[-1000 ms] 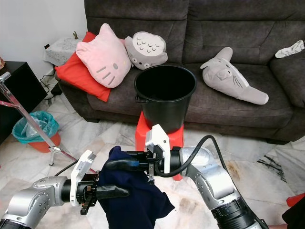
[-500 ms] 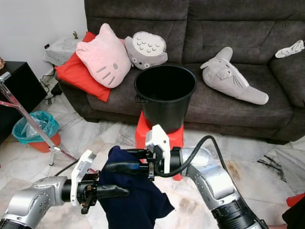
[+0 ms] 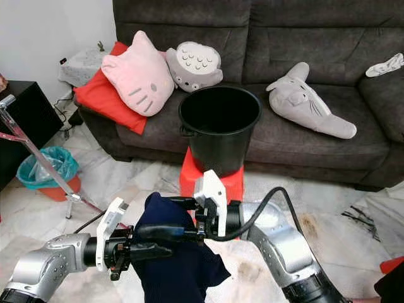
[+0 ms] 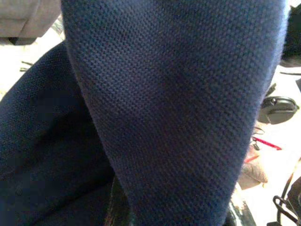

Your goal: Hang hanger

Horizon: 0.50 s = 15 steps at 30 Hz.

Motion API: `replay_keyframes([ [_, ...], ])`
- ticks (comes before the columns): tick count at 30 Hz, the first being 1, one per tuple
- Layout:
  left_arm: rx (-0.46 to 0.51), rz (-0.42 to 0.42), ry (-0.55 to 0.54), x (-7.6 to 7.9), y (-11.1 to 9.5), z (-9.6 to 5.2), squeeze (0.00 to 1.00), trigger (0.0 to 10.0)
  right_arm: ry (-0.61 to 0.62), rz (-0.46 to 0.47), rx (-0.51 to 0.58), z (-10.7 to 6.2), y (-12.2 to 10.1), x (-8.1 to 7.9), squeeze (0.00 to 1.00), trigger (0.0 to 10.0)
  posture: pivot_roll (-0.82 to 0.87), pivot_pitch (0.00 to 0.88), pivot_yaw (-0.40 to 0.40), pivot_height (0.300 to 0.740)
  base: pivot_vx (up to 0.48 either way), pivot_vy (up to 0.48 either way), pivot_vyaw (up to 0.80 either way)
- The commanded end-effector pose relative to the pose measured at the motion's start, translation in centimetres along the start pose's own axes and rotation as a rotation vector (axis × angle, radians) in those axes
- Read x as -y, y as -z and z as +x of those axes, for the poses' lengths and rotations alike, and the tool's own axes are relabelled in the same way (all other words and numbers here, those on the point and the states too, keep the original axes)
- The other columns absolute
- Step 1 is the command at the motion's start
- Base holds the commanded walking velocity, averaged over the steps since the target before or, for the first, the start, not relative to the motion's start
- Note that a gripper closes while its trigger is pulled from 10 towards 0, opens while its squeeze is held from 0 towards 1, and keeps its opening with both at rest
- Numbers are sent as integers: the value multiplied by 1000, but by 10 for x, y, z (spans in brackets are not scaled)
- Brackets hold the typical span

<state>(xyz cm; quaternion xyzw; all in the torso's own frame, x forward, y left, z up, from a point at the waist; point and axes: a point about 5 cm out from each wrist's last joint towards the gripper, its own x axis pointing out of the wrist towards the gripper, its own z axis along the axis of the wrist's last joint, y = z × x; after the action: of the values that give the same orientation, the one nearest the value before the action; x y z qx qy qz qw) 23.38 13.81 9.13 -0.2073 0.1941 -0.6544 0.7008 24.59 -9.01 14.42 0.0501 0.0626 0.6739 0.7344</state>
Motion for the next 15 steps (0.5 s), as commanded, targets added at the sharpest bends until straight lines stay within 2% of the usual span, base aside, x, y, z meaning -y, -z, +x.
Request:
replay_keyframes([
  [1, 11, 16, -1, -1, -4, 0, 0, 0, 2, -25, 31, 0, -9, -5, 1000, 10000, -11, 44, 67, 740, 0, 0, 0],
  [4, 16, 16, -11, -3, -4, 2, 0, 0, 25, -9, 49, -4, -6, -16, 1000, 10000, -16, 44, 64, 740, 0, 0, 0],
  [12, 39, 19, -42, -7, -4, 3, 0, 0, 91, 17, 73, -11, -4, -29, 1000, 10000, -21, 45, 60, 740, 0, 0, 0],
  [15, 64, 23, -99, -14, -4, 3, 0, 0, 203, 37, 101, -21, 0, -30, 1000, 10000, -21, 45, 60, 740, 0, 0, 0],
])
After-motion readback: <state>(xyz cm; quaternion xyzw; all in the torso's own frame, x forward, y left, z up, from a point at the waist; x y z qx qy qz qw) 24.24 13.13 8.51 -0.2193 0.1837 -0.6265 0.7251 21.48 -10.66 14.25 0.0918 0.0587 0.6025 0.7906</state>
